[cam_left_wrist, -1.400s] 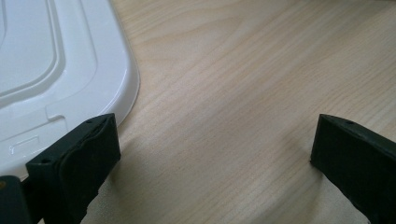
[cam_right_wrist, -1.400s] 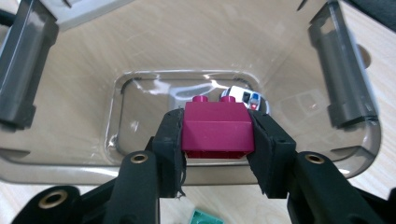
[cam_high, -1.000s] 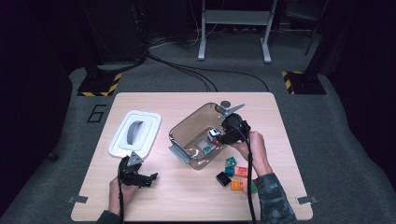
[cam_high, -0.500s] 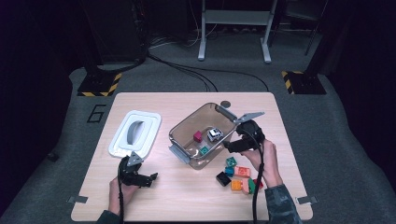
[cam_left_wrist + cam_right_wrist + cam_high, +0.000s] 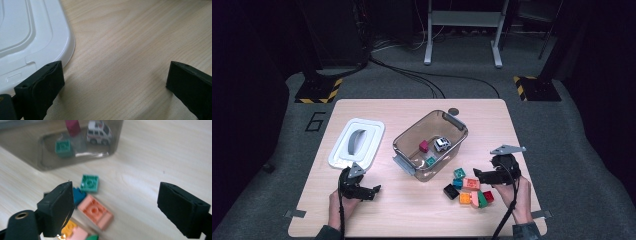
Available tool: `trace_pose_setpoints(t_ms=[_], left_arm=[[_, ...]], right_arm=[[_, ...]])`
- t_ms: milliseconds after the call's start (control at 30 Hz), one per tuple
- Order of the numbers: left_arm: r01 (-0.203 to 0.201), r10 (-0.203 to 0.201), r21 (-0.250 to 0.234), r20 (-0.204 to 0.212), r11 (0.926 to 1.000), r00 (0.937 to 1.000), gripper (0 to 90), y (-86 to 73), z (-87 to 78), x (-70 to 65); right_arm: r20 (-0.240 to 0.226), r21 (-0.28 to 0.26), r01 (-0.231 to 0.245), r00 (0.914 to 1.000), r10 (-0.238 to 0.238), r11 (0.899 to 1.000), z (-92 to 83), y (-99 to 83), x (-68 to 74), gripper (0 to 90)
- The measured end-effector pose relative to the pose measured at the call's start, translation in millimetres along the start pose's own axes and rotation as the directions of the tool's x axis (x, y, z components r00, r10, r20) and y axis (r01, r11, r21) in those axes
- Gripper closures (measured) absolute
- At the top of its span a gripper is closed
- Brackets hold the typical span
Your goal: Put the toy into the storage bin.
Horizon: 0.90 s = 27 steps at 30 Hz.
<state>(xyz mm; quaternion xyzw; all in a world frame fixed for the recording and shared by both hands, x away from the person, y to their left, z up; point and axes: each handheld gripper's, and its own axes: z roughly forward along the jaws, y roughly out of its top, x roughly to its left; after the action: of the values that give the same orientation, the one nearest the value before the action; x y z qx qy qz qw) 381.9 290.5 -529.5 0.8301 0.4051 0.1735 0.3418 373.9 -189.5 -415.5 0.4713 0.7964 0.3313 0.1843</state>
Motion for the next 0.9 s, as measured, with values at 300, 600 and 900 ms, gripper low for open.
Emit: trace_pose_setpoints(t_ms=[300,600,900], left_arm=[[0.008,-0.008,-0.007,-0.002,0.9999,1.0000,1.2,-0.2,0.4,-0.5],[0.009,-0.009,-0.005,-0.003,0.9999,0.9999,1.3,-0.1,0.3,-0.5],[0.012,-0.012,-0.006,-0.006,0.9999,0.9999,1.3,-0.1,0.3,-0.6]], right_arm=[[0.031,0.061,-0.105,0.9942,0.103,0.993,7.0,-48.3,-14.8,37.2],[0.018,0.135,-0.147,0.9891,0.146,0.980,15.3,-80.7,-12.9,65.0],[0.061,0.139,-0.162,0.9860,0.155,0.977,22.1,-82.4,-15.7,85.5]])
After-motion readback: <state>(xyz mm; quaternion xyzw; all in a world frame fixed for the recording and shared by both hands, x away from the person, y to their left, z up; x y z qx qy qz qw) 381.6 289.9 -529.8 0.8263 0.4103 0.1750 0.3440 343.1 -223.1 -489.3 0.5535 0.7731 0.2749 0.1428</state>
